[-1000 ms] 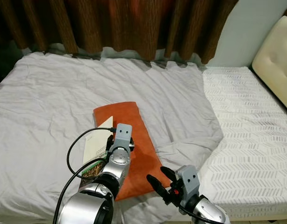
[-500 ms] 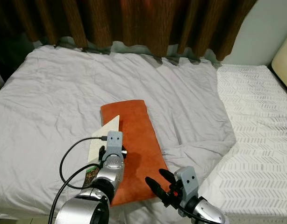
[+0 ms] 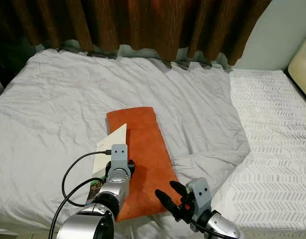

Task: Clean up the room

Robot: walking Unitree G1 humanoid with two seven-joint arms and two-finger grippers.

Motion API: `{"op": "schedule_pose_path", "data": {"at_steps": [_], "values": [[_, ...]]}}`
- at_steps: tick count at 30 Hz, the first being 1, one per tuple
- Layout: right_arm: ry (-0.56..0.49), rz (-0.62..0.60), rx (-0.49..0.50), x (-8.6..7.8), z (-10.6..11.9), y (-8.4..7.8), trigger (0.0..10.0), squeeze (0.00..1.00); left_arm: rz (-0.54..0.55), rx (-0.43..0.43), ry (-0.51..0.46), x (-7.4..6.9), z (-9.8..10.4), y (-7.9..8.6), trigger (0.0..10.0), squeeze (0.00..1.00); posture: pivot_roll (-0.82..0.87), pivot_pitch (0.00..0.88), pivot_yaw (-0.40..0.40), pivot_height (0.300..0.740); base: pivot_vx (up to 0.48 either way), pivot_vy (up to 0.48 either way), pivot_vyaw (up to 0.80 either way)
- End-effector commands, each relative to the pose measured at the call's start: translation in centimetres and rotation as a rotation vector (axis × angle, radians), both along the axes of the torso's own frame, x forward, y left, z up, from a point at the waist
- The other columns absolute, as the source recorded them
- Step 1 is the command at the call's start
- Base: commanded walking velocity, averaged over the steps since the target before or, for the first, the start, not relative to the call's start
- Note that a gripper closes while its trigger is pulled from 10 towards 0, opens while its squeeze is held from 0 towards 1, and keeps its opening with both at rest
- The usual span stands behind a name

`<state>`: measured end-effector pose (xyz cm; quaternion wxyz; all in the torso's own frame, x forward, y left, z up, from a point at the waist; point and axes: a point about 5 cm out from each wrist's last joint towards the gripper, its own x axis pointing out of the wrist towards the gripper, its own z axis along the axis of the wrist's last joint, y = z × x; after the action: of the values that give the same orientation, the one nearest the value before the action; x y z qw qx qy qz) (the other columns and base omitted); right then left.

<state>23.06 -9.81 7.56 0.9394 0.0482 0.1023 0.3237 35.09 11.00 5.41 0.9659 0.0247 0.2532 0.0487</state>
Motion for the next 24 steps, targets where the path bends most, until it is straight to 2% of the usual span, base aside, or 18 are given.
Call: {"op": "schedule_pose_path", "data": {"at_steps": [1, 5, 17, 24], "values": [[0.015, 0.009, -0.005, -0.1, -0.2, 0.0, 10.0, 0.0, -0.02, 0.043, 0.09, -1.3, -1.8, 0.0, 0.0, 0.0, -0.24, 0.195, -0.082, 0.74, 0.0, 0.0, 0.0], [0.017, 0.005, -0.002, 0.1, -0.3, 0.0, 10.0, 0.0, -0.052, 0.099, 0.1, -1.5, -2.1, 0.4, 0.0, 0.0, -0.23, 0.185, -0.08, 0.74, 0.0, 0.0, 0.0], [0.028, -0.009, 0.007, 0.5, -0.5, 0.1, 10.0, 0.0, -0.064, 0.118, 0.093, -1.6, -2.3, 0.8, 0.0, 0.0, -0.21, 0.17, -0.074, 0.74, 0.0, 0.0, 0.0], [0.016, -0.037, 0.026, 1.2, -0.3, -0.1, 10.0, 0.0, -0.088, 0.12, -0.011, -0.5, -0.8, 1.2, 0.0, 0.0, -0.19, 0.138, -0.057, 0.74, 0.0, 0.0, 0.0]]}}
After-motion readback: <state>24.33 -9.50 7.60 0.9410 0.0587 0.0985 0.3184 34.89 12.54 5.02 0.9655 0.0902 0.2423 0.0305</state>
